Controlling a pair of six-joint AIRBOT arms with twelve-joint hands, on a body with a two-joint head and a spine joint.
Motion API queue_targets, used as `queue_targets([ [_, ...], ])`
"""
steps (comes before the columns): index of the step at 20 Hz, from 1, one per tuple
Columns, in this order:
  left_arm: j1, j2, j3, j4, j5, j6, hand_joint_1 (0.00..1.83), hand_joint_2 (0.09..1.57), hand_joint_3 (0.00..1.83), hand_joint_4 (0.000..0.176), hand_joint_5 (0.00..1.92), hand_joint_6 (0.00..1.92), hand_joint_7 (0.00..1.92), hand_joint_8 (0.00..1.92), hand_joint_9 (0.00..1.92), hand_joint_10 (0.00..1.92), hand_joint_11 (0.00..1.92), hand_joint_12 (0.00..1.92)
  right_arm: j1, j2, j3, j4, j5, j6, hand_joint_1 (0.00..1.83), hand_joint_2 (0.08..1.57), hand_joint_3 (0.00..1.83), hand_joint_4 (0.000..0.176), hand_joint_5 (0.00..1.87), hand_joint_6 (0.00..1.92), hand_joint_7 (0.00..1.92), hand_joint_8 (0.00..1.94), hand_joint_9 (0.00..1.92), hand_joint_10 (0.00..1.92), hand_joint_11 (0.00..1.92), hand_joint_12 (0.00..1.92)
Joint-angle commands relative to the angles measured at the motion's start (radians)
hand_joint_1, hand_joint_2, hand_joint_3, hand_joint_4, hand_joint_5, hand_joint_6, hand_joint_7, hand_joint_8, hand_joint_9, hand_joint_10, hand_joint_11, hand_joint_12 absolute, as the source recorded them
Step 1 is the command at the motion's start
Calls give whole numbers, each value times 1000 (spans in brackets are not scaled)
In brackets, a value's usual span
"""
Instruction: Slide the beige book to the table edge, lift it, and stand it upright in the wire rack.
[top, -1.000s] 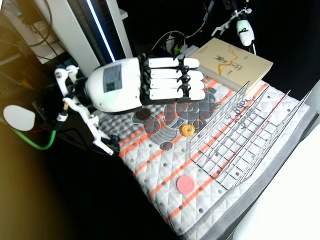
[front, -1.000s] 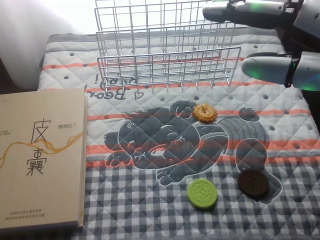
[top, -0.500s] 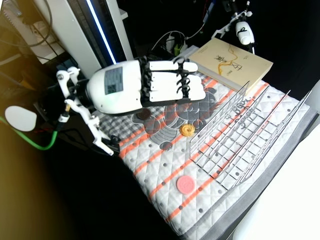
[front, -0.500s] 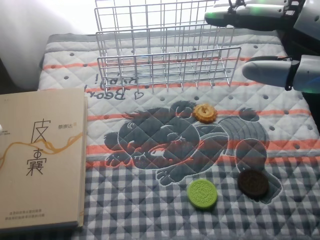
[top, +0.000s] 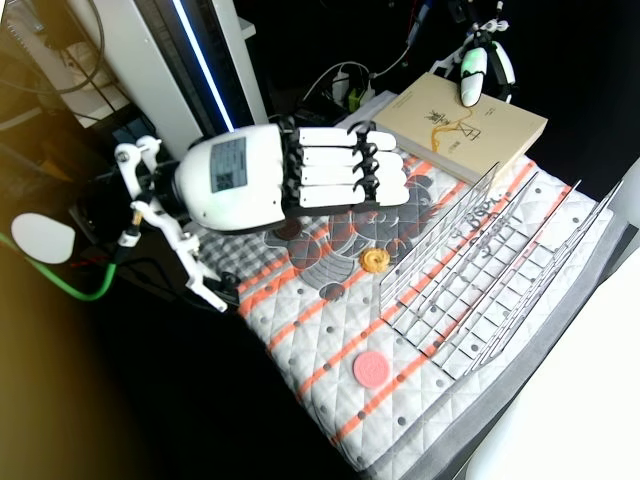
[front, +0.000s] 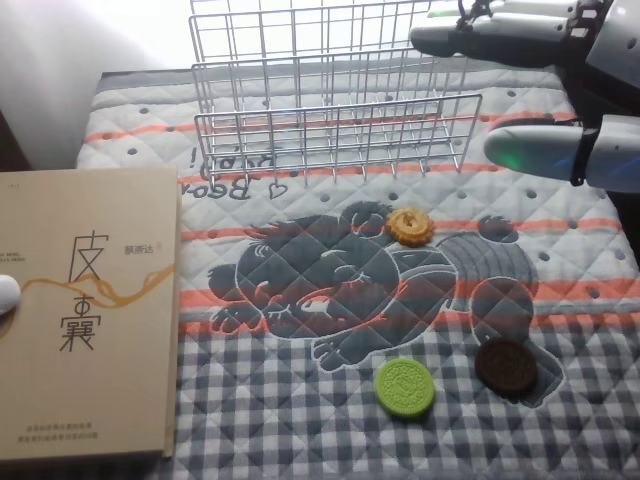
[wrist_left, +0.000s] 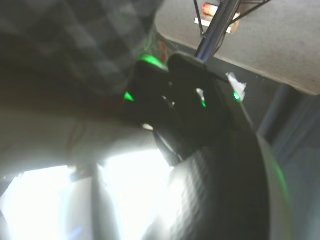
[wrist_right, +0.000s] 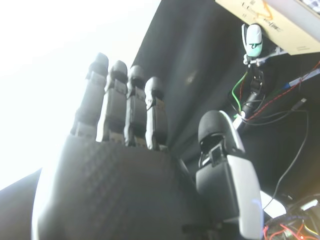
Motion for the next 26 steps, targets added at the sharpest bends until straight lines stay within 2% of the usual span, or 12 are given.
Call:
queue_targets([
  [1,-7,17,7,-43,-108,3,1185,1187,0,0,822,1114,876,1278,683,1097,348,1652,4,2,-1,54,111,1,165,1357,0,43,290,1,316,2,265,0,239,6],
  [4,-7,36,12,-86,-102,30,1176,1203,0,0,772,1201,859,1295,674,1067,334,1637,-2,6,-3,57,111,1,148,1360,1,37,268,0,299,0,254,1,231,3],
  [7,-6,56,15,-121,-95,56,1185,1211,0,0,756,1186,848,1356,676,1130,406,1654,-6,6,-3,60,111,1,151,1344,0,65,285,5,293,2,216,0,150,0],
  [10,-5,59,13,-128,-97,60,1193,1197,0,0,783,1141,875,1316,667,1082,364,1634,-7,5,-3,61,111,1,146,1348,0,60,280,1,290,0,236,2,185,16],
  [13,-5,58,8,-128,-115,60,1194,1184,0,0,806,1147,897,1239,767,841,461,1445,-8,3,-3,61,111,1,181,1358,2,39,297,5,314,7,248,5,182,15],
  [14,-6,59,7,-128,-123,60,1200,1179,0,0,804,1140,914,1219,807,741,487,1342,-9,3,-3,61,111,1,185,1354,0,44,298,5,323,9,264,11,196,21],
  [15,-6,61,6,-128,-136,60,1329,1162,12,0,811,1118,916,1127,796,1258,549,1272,-11,2,-3,62,111,1,183,1352,0,50,297,4,334,12,277,15,206,25],
  [16,-6,66,2,-128,-156,60,1362,1147,3,0,822,1077,951,1050,848,1303,681,1228,-13,2,-3,63,111,1,170,1358,1,34,295,1,345,9,299,14,239,37],
  [19,-7,91,-14,-140,-218,68,1389,1096,0,0,923,933,1030,883,1002,1152,964,1145,-13,1,-3,65,111,1,169,1365,3,22,283,0,348,2,324,8,266,45],
  [20,-7,99,-19,-147,-246,69,1481,1067,0,0,957,856,1075,749,1065,951,919,1384,-13,1,-3,65,111,1,149,1363,2,32,269,0,328,0,305,2,259,40],
  [23,-7,107,-27,-179,-324,67,1395,1071,1,0,975,862,1107,792,1020,1092,987,1069,-16,0,-1,69,111,1,136,1362,0,46,274,3,323,1,292,0,236,29],
  [26,-23,107,-21,-207,-362,65,1389,1090,2,0,958,903,1045,911,968,1181,925,1197,-16,-5,5,78,111,1,152,1379,4,30,281,3,306,0,260,0,238,26],
])
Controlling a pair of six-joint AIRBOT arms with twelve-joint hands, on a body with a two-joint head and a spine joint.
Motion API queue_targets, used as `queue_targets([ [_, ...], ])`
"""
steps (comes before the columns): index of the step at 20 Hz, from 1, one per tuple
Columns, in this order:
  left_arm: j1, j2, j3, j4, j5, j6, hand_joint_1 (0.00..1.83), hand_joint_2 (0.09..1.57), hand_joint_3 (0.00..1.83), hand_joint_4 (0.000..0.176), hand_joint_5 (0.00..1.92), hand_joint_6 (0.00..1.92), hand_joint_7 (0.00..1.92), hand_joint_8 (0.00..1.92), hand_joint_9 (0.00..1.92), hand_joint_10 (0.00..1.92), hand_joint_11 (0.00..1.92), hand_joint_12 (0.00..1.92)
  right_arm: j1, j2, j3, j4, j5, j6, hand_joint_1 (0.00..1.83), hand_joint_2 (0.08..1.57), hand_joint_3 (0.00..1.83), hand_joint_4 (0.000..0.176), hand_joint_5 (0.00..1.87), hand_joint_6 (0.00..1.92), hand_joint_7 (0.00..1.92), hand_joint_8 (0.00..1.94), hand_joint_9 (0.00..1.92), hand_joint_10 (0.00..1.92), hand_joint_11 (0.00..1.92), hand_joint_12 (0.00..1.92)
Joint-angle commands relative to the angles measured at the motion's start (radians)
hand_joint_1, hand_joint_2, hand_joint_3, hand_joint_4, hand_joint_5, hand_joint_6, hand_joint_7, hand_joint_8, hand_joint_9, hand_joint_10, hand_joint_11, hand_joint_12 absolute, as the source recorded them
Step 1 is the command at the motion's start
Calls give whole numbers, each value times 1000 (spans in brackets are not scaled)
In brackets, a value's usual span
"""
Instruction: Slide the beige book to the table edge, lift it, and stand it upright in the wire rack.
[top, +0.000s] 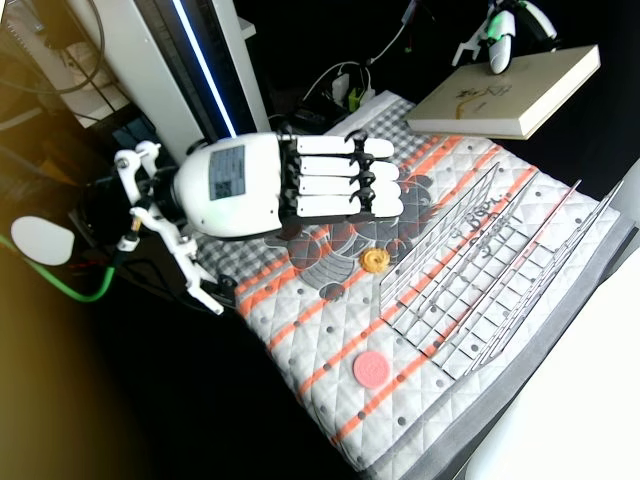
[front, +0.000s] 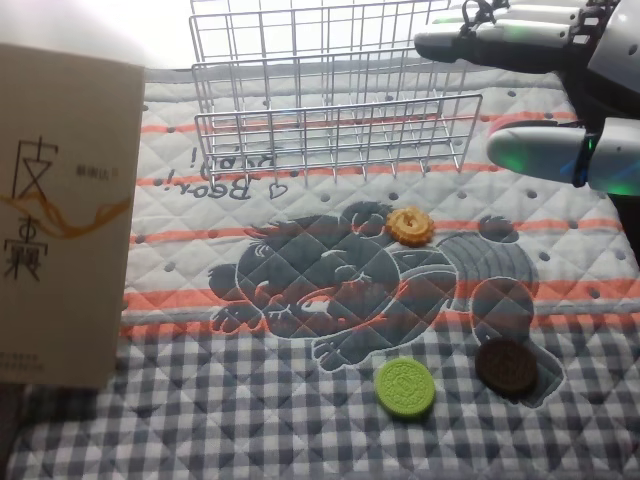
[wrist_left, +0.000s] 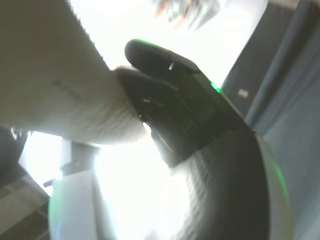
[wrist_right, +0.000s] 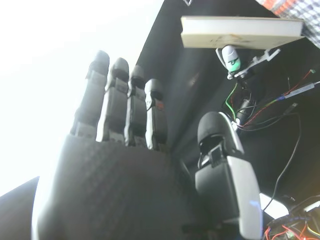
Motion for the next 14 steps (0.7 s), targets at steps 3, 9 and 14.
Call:
queue_targets([
  [3,-41,1,20,-53,-153,-7,1382,1118,0,0,886,969,997,997,923,1281,893,1357,3,-5,7,55,110,1,137,1383,2,48,267,0,266,0,214,0,183,2],
  [9,-245,-59,92,-10,-113,25,1349,1138,3,0,849,1020,934,1094,921,1252,859,1264,-16,-2,7,68,114,1,124,1436,8,8,245,0,254,0,192,0,170,6],
  [14,-299,-71,112,9,-106,31,1373,1139,2,0,846,1054,923,1077,908,1313,899,1270,-29,-1,7,77,114,1,171,1443,2,0,231,1,242,3,191,7,172,19],
])
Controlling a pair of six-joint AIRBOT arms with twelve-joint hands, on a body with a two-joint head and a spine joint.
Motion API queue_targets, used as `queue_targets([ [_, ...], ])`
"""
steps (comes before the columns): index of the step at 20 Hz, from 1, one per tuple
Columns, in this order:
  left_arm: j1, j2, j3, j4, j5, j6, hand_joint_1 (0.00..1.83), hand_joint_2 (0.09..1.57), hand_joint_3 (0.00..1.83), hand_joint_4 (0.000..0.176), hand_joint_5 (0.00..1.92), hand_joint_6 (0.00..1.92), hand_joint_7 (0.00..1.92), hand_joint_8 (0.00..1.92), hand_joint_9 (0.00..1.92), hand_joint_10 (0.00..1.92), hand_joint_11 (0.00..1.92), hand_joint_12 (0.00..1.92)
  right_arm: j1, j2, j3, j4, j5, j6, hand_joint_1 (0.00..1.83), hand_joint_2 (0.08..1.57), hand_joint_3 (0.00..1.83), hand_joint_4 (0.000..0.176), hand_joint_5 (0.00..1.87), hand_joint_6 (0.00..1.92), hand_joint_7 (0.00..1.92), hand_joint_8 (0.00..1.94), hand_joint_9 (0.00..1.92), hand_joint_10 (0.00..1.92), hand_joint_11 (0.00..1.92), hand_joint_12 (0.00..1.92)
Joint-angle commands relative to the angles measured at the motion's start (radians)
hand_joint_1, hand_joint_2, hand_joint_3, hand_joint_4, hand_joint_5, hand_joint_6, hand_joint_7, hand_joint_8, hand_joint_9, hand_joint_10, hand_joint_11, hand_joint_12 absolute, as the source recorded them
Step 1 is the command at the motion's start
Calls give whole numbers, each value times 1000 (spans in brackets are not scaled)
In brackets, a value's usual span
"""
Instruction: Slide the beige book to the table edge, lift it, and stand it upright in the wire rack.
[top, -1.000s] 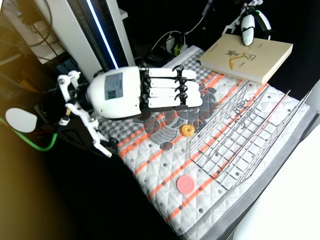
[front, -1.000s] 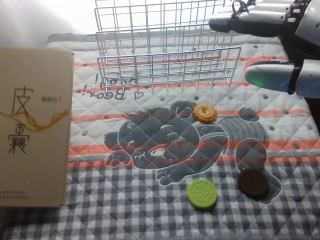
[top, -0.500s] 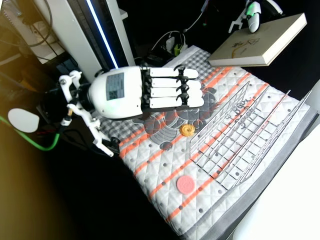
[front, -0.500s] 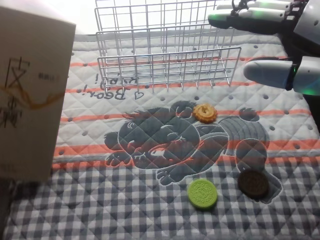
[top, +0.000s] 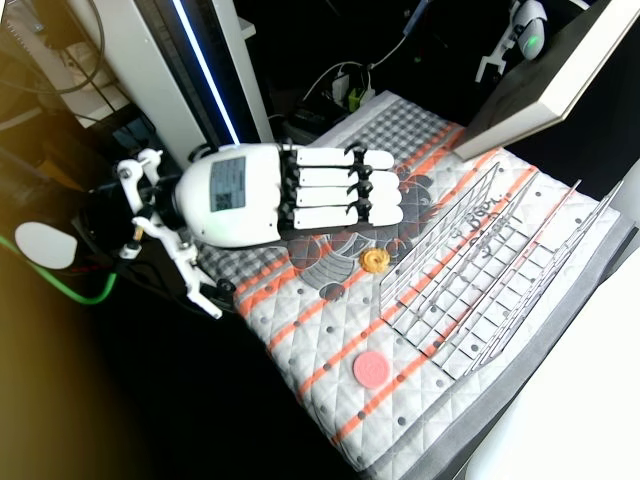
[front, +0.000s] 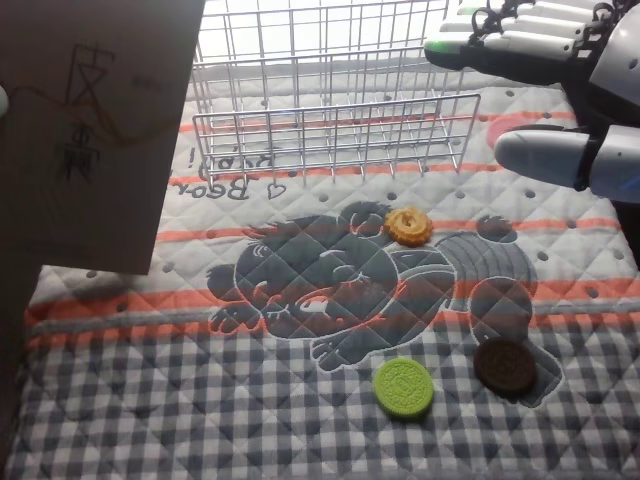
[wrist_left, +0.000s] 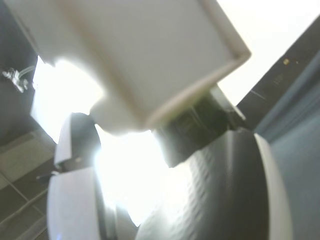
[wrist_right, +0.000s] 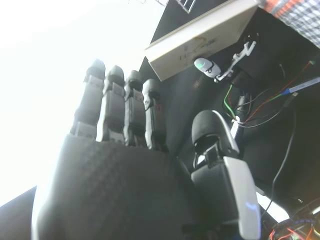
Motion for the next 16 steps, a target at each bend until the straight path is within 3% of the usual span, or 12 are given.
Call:
queue_targets([
  [1,-10,7,10,-36,-135,-18,1369,1150,2,0,822,1089,906,1107,884,1344,857,1297,4,2,2,55,114,1,189,1442,0,0,234,1,249,3,202,7,181,22],
  [2,-11,7,11,-48,-147,-18,1369,1150,0,0,827,1100,901,1102,892,1325,853,1291,3,2,2,58,115,1,191,1435,0,15,244,5,260,7,206,7,173,18],
  [6,-12,6,12,-85,-193,-27,1364,1179,1,0,748,1183,824,1217,880,1371,863,1314,-8,6,1,70,123,1,205,1438,1,14,250,2,290,1,256,2,231,38],
  [8,-15,3,12,-99,-220,-34,1362,1182,0,0,719,1212,827,1209,894,1350,874,1270,-11,7,1,74,124,1,117,1370,0,38,246,1,284,1,262,2,241,41],
  [9,-15,1,12,-103,-230,-38,1244,1177,0,0,791,1168,925,1182,974,1069,883,1256,-12,7,1,75,124,1,121,1352,0,36,237,0,276,1,267,3,240,39],
  [10,-15,0,12,-111,-247,-45,1215,1175,0,0,810,1156,929,1199,975,993,855,1283,-13,7,1,76,125,1,120,1343,0,31,238,2,276,1,262,0,233,35],
  [11,-15,-1,12,-121,-265,-53,1201,1183,1,0,814,1164,901,1239,937,1009,798,1334,-15,7,0,78,126,1,120,1338,0,37,244,4,277,1,266,2,224,31],
  [12,-16,-2,12,-130,-277,-56,1189,1194,0,0,815,1181,862,1280,874,1044,742,1339,-17,7,0,80,127,1,117,1334,0,56,247,5,282,3,270,4,220,29],
  [13,-20,-5,12,-137,-291,-59,1181,1206,0,0,811,1199,829,1322,857,1106,750,1368,-18,7,1,82,127,1,130,1327,0,52,251,4,289,4,274,4,226,28],
  [14,-30,-14,16,-140,-302,-64,1179,1207,0,2,816,1197,820,1330,843,1115,732,1367,-19,6,1,84,128,1,124,1319,0,63,244,1,275,0,253,0,199,16],
  [15,-44,-25,22,-139,-303,-67,1185,1204,0,0,816,1171,832,1339,841,1147,734,1405,-20,6,1,85,129,1,122,1317,0,61,256,5,253,0,253,2,206,18],
  [16,-62,-38,32,-132,-299,-69,1185,1200,0,0,834,1148,830,1338,847,1135,736,1389,-22,7,1,87,131,1,102,1326,0,43,249,2,263,4,268,5,221,22],
])
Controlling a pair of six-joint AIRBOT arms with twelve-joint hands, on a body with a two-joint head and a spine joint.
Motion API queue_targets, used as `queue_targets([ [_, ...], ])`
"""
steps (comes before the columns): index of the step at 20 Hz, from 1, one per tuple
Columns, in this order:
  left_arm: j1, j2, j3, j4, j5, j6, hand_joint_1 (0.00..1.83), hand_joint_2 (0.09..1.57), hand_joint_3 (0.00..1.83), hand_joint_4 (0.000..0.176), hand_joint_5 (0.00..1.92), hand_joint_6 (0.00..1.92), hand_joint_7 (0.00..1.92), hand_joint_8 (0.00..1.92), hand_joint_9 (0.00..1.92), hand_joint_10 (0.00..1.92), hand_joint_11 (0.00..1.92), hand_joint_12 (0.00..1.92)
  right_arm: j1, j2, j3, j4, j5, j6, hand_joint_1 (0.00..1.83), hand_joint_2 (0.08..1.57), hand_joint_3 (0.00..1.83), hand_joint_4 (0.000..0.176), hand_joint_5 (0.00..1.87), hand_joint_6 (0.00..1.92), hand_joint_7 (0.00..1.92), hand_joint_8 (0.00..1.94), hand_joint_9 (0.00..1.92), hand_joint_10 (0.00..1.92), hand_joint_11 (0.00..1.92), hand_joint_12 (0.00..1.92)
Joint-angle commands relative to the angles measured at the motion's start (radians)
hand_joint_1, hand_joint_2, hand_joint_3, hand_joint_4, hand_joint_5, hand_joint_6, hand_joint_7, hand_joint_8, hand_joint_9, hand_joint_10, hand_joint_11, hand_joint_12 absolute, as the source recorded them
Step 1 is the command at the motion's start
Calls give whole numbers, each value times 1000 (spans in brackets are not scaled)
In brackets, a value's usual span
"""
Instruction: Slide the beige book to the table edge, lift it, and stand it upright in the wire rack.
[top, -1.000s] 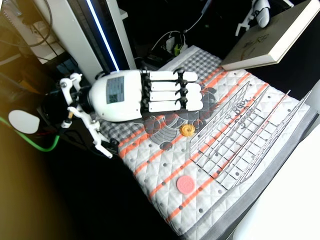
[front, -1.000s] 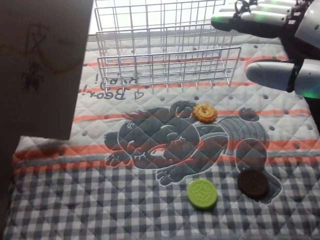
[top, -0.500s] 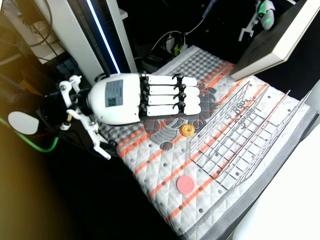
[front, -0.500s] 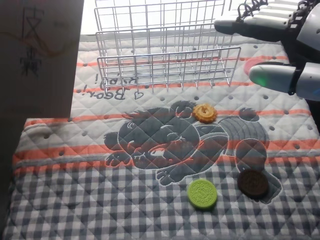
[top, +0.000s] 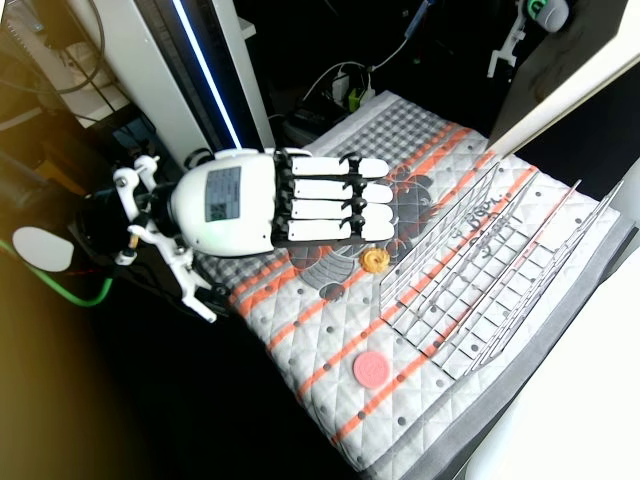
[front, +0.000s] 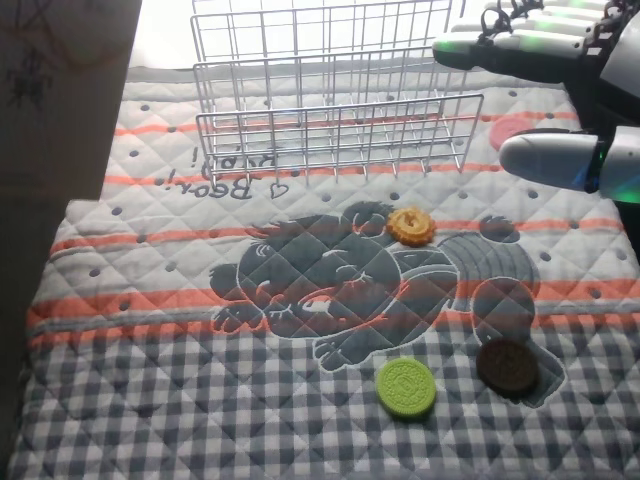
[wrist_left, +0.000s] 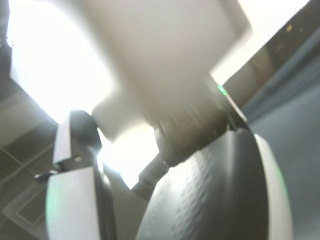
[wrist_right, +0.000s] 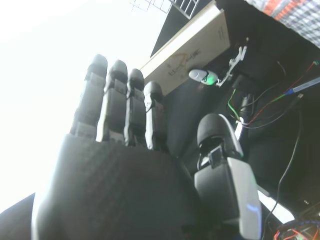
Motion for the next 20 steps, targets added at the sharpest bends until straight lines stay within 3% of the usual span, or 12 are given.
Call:
queue_targets([
  [1,-26,-10,16,16,-118,-24,1198,1181,0,0,879,1069,863,1301,871,1126,745,1362,3,1,1,46,114,1,112,1322,0,44,258,3,275,6,275,5,235,24],
  [3,-63,-32,35,40,-95,-24,1199,1175,1,0,890,1051,859,1304,889,1070,820,1284,-4,1,2,51,119,1,127,1318,0,59,260,3,286,6,264,3,225,17],
  [5,-97,-49,48,67,-73,-23,1351,1191,1,0,746,1167,816,1255,839,1423,857,1341,-10,1,2,58,124,1,137,1323,0,63,274,8,293,7,263,2,193,3],
  [7,-103,-49,51,73,-69,-24,1191,1215,3,0,757,1239,844,1337,887,1217,883,1384,-13,1,3,59,125,1,127,1314,0,83,267,3,278,2,254,0,178,0],
  [9,-107,-46,53,72,-71,-25,1347,1203,0,0,744,1200,797,1265,810,1484,848,1402,-18,1,2,64,125,1,125,1314,0,74,274,5,297,8,269,6,208,13],
  [11,-112,-43,54,72,-75,-24,1190,1220,0,0,768,1231,824,1367,886,1246,872,1420,-26,1,3,70,125,1,123,1310,0,99,269,2,303,9,297,16,225,20],
  [12,-117,-42,54,73,-75,-24,1321,1207,3,0,749,1208,787,1306,822,1448,859,1428,-28,1,3,74,125,1,123,1317,0,97,278,5,311,10,325,23,262,35],
  [14,-127,-43,55,84,-70,-24,1351,1210,1,0,729,1220,780,1301,791,1513,835,1457,-30,-1,4,78,127,1,147,1313,0,84,298,7,326,9,349,20,275,36],
  [15,-142,-44,54,111,-73,-23,1353,1197,0,0,764,1152,801,1255,820,1499,892,1450,-30,-3,6,79,129,1,108,1315,2,51,297,1,340,7,335,3,271,26],
  [16,-143,-44,53,114,-74,-23,1353,1207,3,0,746,1169,773,1293,801,1532,885,1467,-30,-3,6,79,129,1,94,1312,1,72,291,0,346,6,334,2,279,27],
  [17,-149,-43,52,124,-75,-23,1354,1209,0,0,757,1155,770,1305,788,1544,879,1496,-32,-4,6,80,130,1,100,1327,7,57,283,0,341,3,323,0,267,20],
  [20,-181,-44,54,153,-56,-10,1360,1186,2,0,797,1079,826,1242,817,1503,892,1468,-36,-6,7,83,130,1,176,1343,6,63,287,1,317,2,301,2,222,0],
])
